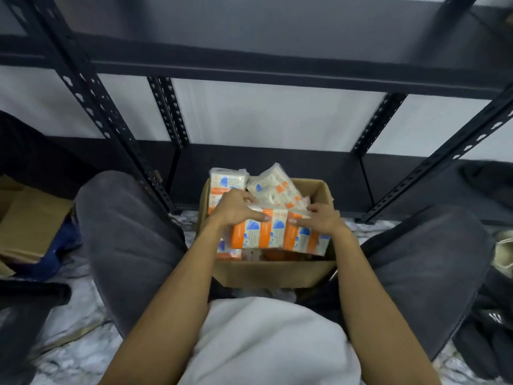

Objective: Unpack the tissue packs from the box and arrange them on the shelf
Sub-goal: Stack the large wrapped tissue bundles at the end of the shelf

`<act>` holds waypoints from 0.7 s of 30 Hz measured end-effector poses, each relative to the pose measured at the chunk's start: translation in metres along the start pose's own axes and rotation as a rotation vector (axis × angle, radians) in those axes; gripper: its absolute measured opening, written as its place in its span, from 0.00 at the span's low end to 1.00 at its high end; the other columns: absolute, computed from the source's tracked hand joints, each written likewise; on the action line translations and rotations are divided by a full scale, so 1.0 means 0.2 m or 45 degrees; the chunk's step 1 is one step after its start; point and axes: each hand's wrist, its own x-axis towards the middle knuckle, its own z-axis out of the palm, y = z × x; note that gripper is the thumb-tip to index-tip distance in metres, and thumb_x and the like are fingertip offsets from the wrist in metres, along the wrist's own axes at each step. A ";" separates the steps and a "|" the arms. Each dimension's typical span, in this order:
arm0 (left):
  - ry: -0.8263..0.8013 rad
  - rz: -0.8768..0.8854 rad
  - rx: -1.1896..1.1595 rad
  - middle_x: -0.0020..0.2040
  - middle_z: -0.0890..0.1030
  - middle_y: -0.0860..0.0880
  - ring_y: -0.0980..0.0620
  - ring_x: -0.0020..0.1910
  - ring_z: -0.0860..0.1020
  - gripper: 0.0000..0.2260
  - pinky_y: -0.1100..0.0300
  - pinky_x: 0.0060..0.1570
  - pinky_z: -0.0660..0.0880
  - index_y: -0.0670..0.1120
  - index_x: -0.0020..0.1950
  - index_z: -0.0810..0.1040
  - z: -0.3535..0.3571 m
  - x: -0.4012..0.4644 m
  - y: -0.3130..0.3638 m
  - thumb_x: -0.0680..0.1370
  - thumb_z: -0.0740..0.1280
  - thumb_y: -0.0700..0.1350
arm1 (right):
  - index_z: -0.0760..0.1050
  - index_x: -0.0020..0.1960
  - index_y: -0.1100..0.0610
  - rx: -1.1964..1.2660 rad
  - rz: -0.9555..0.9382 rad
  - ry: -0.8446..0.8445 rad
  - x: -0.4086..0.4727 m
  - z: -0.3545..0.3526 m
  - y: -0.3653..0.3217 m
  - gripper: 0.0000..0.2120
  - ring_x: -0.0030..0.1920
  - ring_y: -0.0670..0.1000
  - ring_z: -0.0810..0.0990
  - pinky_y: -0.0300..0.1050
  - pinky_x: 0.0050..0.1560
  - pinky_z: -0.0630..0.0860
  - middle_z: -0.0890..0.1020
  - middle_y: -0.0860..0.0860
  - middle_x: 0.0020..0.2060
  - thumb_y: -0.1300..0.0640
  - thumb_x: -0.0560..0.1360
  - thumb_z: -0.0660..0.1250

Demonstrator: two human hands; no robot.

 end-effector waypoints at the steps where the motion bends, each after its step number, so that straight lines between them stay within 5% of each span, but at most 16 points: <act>1: 0.026 0.016 -0.027 0.55 0.83 0.55 0.61 0.43 0.81 0.28 0.67 0.39 0.75 0.49 0.62 0.82 -0.02 0.01 0.02 0.65 0.83 0.54 | 0.68 0.74 0.53 0.130 -0.001 0.020 0.00 -0.02 0.02 0.41 0.66 0.54 0.74 0.44 0.56 0.72 0.74 0.49 0.66 0.37 0.68 0.77; 4: 0.091 0.082 -0.111 0.56 0.84 0.54 0.60 0.46 0.83 0.29 0.65 0.42 0.79 0.50 0.64 0.82 -0.07 0.04 0.09 0.64 0.84 0.54 | 0.65 0.74 0.45 0.467 -0.060 0.198 0.04 -0.05 0.08 0.48 0.66 0.52 0.75 0.50 0.59 0.78 0.72 0.45 0.66 0.31 0.60 0.80; 7: 0.120 0.151 -0.250 0.54 0.85 0.54 0.57 0.46 0.85 0.26 0.58 0.46 0.84 0.52 0.61 0.83 -0.11 0.03 0.17 0.65 0.84 0.51 | 0.51 0.80 0.42 1.017 -0.026 0.299 0.03 -0.11 0.10 0.60 0.66 0.52 0.77 0.57 0.61 0.80 0.69 0.50 0.72 0.38 0.59 0.84; 9: 0.157 0.203 -0.348 0.51 0.86 0.53 0.56 0.47 0.85 0.22 0.54 0.47 0.84 0.51 0.57 0.84 -0.15 0.02 0.20 0.65 0.84 0.49 | 0.50 0.81 0.42 1.312 -0.038 0.328 -0.04 -0.19 0.07 0.59 0.60 0.52 0.82 0.55 0.56 0.82 0.75 0.52 0.68 0.43 0.61 0.83; 15: 0.221 0.345 -0.607 0.50 0.87 0.49 0.49 0.47 0.86 0.18 0.57 0.42 0.82 0.46 0.53 0.85 -0.35 -0.04 0.36 0.65 0.83 0.40 | 0.74 0.67 0.54 1.167 -0.373 0.547 -0.31 -0.40 -0.17 0.26 0.56 0.51 0.85 0.51 0.54 0.82 0.85 0.51 0.56 0.50 0.72 0.77; 21: 0.101 0.616 -0.420 0.61 0.83 0.53 0.53 0.57 0.84 0.20 0.58 0.50 0.82 0.51 0.64 0.79 -0.67 -0.14 0.66 0.73 0.78 0.44 | 0.75 0.67 0.54 0.941 -0.740 0.968 -0.61 -0.77 -0.53 0.26 0.58 0.49 0.83 0.43 0.53 0.81 0.81 0.50 0.59 0.52 0.72 0.78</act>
